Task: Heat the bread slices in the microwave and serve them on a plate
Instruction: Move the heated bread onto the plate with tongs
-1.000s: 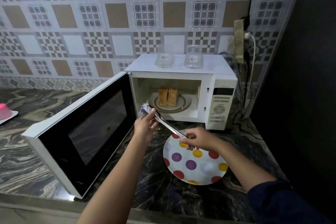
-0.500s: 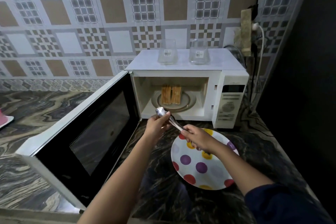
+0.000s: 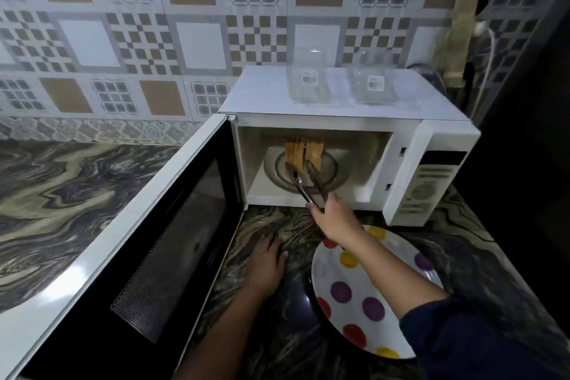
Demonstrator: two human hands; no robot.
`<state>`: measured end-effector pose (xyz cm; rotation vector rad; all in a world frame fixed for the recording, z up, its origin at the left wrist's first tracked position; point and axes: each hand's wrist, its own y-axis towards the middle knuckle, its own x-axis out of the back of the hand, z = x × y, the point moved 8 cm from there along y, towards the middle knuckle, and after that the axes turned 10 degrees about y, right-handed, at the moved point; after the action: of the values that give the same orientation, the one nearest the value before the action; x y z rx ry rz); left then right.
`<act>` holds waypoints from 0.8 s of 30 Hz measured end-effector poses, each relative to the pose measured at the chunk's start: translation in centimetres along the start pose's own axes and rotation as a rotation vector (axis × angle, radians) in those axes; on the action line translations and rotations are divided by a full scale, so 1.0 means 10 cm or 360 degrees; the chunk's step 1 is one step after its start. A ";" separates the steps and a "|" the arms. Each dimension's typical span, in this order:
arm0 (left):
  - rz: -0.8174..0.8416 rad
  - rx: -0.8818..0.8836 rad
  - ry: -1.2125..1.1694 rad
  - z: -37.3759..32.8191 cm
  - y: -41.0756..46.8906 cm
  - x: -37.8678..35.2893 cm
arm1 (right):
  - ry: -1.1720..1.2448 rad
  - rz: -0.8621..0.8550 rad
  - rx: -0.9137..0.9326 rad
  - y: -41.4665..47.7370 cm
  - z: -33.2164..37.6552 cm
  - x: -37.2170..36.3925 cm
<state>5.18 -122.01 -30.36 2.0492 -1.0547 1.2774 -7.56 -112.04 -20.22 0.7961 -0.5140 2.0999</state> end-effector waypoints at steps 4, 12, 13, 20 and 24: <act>0.0039 -0.0204 0.0384 -0.02 0.05 -0.17 | -0.0086 -0.0063 -0.0109 0.16 0.20 -0.09; -0.0095 -0.0270 0.0391 0.00 0.04 -0.17 | -0.0074 -0.0124 -0.0278 0.43 0.43 -0.20; -0.0102 -0.0256 0.0396 0.00 0.04 -0.16 | -0.0076 -0.0124 -0.0306 0.46 0.44 -0.22; -0.0175 -0.0273 0.0402 -0.01 0.01 -0.13 | 0.0062 -0.0181 -0.0374 0.52 0.51 -0.32; -0.0172 -0.0265 0.0396 0.01 0.04 -0.15 | 0.0087 -0.0170 -0.0311 0.53 0.49 -0.38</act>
<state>4.52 -121.74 -31.73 1.7475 -0.8923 1.3029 -8.32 -120.19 -19.82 0.6386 -0.6225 1.9337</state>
